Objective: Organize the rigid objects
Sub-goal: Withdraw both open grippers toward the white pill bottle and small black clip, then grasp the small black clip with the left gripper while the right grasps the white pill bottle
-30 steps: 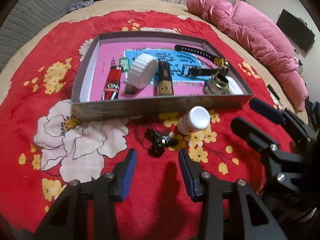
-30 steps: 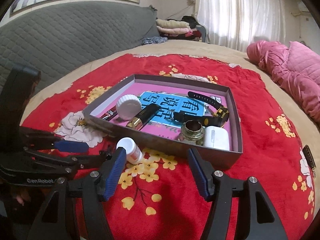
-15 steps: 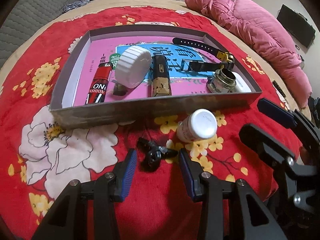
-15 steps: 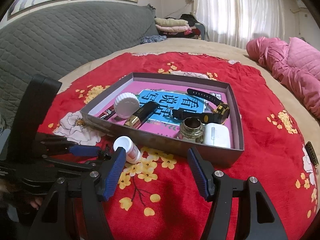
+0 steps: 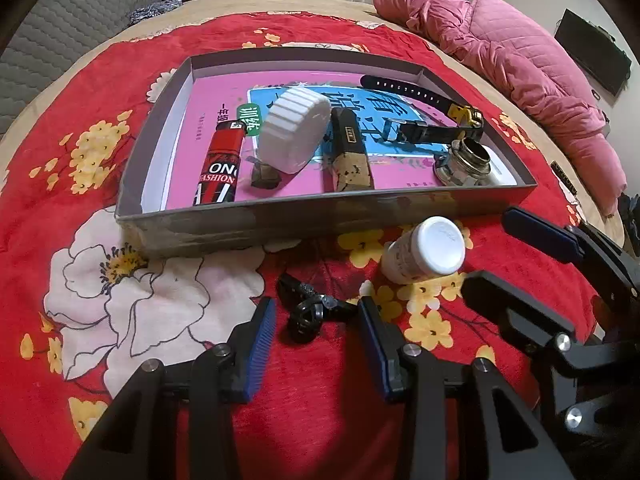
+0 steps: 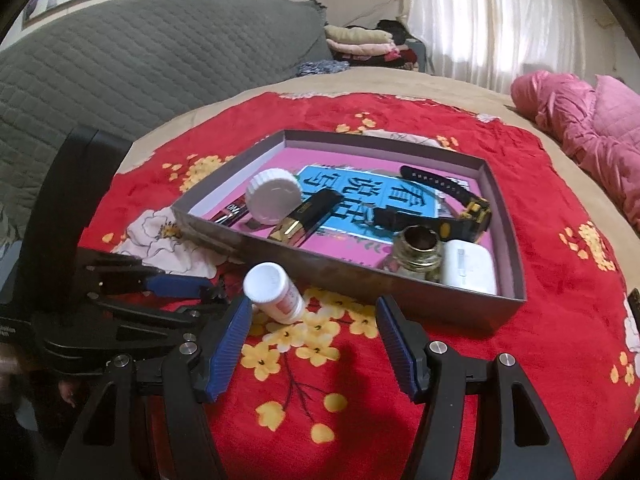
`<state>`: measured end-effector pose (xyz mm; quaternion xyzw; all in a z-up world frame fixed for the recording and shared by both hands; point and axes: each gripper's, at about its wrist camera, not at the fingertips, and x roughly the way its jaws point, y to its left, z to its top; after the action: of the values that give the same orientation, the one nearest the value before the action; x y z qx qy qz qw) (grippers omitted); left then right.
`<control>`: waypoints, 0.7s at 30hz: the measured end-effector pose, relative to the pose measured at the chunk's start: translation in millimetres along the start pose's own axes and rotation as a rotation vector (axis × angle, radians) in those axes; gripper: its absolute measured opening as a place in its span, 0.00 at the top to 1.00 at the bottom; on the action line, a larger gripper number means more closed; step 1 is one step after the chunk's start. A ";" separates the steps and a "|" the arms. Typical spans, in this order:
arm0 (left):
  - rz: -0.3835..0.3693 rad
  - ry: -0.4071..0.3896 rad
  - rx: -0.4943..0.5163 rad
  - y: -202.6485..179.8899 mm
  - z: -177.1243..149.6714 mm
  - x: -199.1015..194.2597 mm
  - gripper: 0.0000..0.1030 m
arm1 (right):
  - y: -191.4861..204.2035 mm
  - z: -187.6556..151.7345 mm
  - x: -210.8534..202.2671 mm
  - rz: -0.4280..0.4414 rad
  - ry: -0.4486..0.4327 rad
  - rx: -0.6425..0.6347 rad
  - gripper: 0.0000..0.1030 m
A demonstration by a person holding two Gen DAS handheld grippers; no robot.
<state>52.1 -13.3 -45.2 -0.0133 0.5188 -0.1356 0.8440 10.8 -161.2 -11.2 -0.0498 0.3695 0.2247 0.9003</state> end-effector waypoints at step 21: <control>-0.044 -0.019 -0.042 17.4 2.2 3.3 0.66 | 6.1 5.1 34.5 0.029 0.022 -0.029 0.41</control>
<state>59.2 2.4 -49.9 -0.0437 0.5130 -0.1430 0.8452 32.9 -141.7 -30.7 -0.0599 0.3766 0.2427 0.8920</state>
